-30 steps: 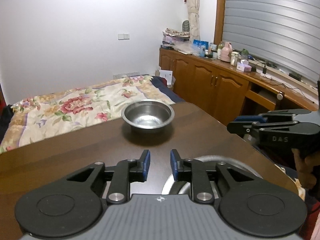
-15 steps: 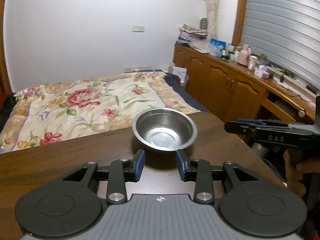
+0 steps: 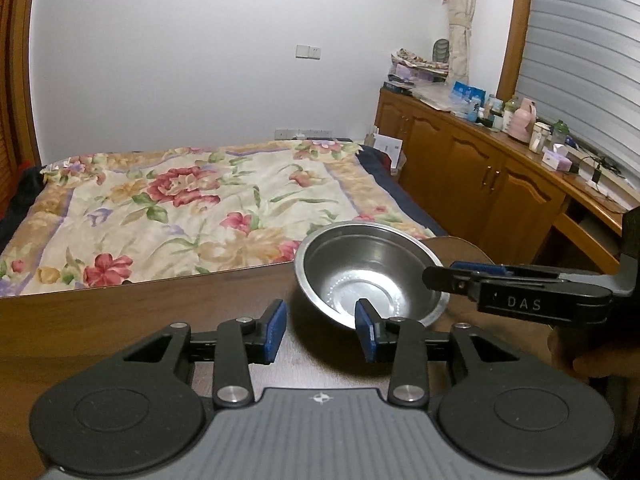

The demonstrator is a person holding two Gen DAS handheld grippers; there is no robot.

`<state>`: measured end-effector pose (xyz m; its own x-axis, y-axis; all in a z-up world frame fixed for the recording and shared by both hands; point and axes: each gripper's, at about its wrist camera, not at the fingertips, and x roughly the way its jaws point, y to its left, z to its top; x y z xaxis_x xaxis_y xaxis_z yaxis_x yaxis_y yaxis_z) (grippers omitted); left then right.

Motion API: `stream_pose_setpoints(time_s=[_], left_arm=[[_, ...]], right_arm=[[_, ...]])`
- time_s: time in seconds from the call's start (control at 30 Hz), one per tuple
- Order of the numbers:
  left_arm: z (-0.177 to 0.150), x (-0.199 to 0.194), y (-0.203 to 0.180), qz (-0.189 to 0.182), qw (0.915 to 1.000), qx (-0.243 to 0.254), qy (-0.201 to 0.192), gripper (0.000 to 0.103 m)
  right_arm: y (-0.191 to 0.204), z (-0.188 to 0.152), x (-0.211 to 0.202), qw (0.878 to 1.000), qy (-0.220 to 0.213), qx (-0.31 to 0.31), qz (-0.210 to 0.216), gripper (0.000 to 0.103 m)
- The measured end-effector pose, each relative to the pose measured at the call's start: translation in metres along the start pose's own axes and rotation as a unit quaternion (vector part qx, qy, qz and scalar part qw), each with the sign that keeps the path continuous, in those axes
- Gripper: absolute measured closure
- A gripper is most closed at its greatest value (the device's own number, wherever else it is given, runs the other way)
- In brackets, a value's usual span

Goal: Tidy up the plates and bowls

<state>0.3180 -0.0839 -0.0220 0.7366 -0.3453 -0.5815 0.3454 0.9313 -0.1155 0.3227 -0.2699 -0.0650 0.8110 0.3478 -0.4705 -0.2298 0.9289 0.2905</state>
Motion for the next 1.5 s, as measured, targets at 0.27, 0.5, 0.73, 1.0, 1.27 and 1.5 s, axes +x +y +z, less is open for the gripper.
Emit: stream_pose_setpoints(time_s=[0.27, 0.5, 0.73, 1.0, 1.27, 1.5], left_arm=[[0.005, 0.027, 0.001, -0.008, 0.9999, -0.003, 0.014, 0.062], [0.006, 0.04, 0.0, -0.01, 0.9996, -0.001, 0.026, 0.062], [0.005, 0.047, 0.001, -0.016, 0.9991, -0.003, 0.04, 0.062], [0.001, 0.049, 0.002, -0.025, 0.9984, -0.004, 0.051, 0.075], [0.002, 0.044, -0.001, -0.024, 0.9987, 0.005, 0.043, 0.079], [0.0, 0.042, -0.004, -0.022, 0.9988, 0.012, 0.042, 0.079]], right_arm=[[-0.001, 0.001, 0.002, 0.999, 0.009, 0.022, 0.023, 0.059], [-0.003, 0.003, 0.005, 0.999, 0.017, 0.03, 0.032, 0.059], [-0.005, 0.001, 0.009, 0.998, 0.027, 0.038, 0.039, 0.06], [-0.007, -0.003, 0.012, 0.996, 0.039, 0.046, 0.068, 0.078], [-0.009, -0.006, 0.013, 0.995, 0.043, 0.054, 0.071, 0.082], [-0.009, -0.007, 0.012, 0.995, 0.041, 0.056, 0.072, 0.083]])
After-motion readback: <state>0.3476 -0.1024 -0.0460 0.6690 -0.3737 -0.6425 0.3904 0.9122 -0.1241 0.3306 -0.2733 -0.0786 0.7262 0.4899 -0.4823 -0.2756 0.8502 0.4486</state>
